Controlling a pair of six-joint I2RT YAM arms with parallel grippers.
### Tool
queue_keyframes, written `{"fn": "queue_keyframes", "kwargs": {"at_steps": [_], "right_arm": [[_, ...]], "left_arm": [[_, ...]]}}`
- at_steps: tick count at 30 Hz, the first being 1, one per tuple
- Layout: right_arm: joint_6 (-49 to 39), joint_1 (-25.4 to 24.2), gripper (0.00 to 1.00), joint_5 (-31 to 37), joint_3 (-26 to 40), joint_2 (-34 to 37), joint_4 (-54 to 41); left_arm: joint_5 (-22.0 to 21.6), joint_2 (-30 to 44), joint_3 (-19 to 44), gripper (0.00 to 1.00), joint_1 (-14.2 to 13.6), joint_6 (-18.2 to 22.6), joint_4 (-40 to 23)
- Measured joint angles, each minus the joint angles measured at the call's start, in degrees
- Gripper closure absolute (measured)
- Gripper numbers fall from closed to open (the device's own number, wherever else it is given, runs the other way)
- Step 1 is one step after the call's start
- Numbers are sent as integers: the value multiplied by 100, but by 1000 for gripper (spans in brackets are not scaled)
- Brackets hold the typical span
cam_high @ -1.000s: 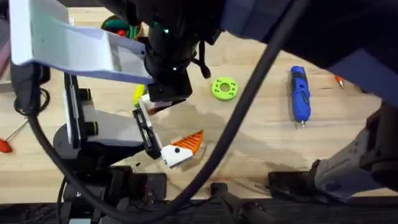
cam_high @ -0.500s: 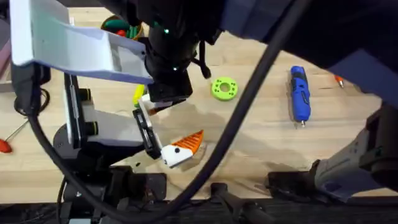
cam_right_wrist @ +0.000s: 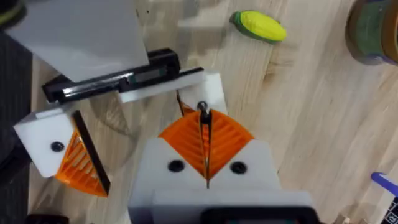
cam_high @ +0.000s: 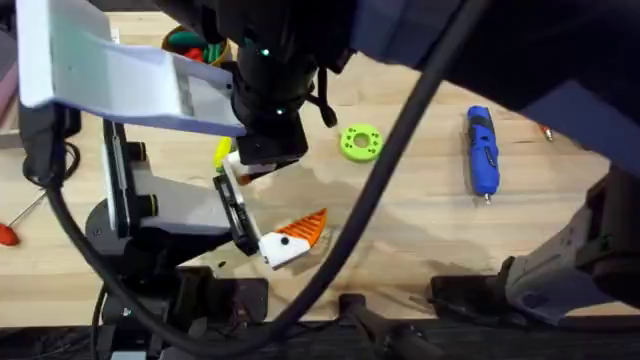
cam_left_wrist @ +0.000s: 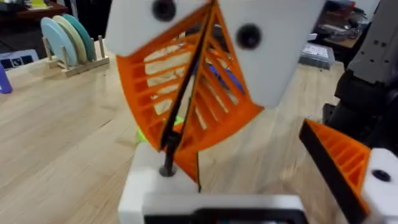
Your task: Pick up the gripper from the table and insert it into the empty holder that is missing its gripper. Then pick up a screw, insert it into the mounting hole, and use the screwdriver to tighten it. Finally, clean up the table by picking up the vegetable and placing it into the bucket.
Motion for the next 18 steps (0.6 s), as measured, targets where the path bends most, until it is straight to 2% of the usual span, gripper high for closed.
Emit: {"fn": "queue_keyframes", "kwargs": {"at_steps": [18], "right_arm": [[0,46,995,-6,24,61,50]], "left_arm": [[1,0,0,15,0,-43,-2]]}}
